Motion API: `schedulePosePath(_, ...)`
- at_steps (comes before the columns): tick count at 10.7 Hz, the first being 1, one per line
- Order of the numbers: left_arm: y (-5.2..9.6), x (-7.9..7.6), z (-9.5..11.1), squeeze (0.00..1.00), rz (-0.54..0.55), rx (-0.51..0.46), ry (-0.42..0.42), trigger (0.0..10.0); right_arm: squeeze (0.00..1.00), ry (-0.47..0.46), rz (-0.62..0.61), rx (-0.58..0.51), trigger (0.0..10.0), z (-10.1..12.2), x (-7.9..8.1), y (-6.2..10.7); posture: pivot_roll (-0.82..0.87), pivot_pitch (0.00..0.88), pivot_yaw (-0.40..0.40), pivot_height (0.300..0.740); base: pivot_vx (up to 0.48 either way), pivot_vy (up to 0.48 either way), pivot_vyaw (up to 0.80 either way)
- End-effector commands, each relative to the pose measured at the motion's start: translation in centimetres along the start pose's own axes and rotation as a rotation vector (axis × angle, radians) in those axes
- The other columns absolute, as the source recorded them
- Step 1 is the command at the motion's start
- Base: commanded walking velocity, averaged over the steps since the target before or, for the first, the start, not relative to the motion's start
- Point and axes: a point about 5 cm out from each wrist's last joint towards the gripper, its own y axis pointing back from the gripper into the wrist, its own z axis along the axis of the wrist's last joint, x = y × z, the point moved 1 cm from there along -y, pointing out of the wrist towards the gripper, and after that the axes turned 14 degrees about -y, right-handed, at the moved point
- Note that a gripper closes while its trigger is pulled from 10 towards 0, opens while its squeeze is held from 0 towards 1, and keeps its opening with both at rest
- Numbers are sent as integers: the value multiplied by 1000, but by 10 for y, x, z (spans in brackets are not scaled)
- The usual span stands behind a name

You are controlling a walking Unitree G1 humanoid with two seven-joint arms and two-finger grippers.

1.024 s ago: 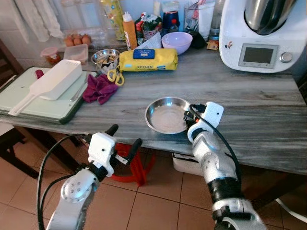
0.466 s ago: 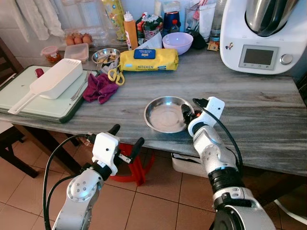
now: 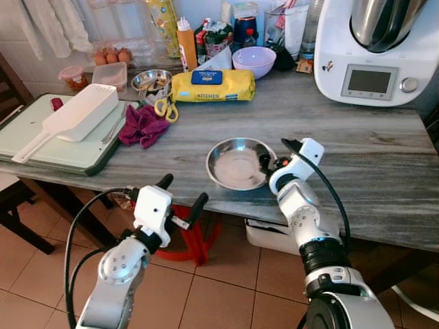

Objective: Setting the table

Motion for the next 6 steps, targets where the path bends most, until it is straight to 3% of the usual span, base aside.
schedulePosePath(1,0,3,0,0,19,-1,-3,10000,1000,25,29,2,10000,0,7,1,-56,71,53,740,0,0,0)
schedulePosePath(2,-2,8,2,0,82,2,-3,10000,1000,132,65,-85,10000,16,11,9,-57,69,42,740,0,0,0)
schedulePosePath(4,-4,12,-3,0,166,47,-15,10000,1000,258,121,-166,10000,26,16,23,-59,68,38,740,0,0,0)
schedulePosePath(5,-4,16,-6,0,210,68,-12,10000,1000,319,142,-207,10000,31,16,34,-59,68,38,740,0,0,0)
schedulePosePath(6,-4,25,-8,0,287,82,10,10000,1000,407,160,-254,10000,37,16,55,-78,59,40,740,0,0,0)
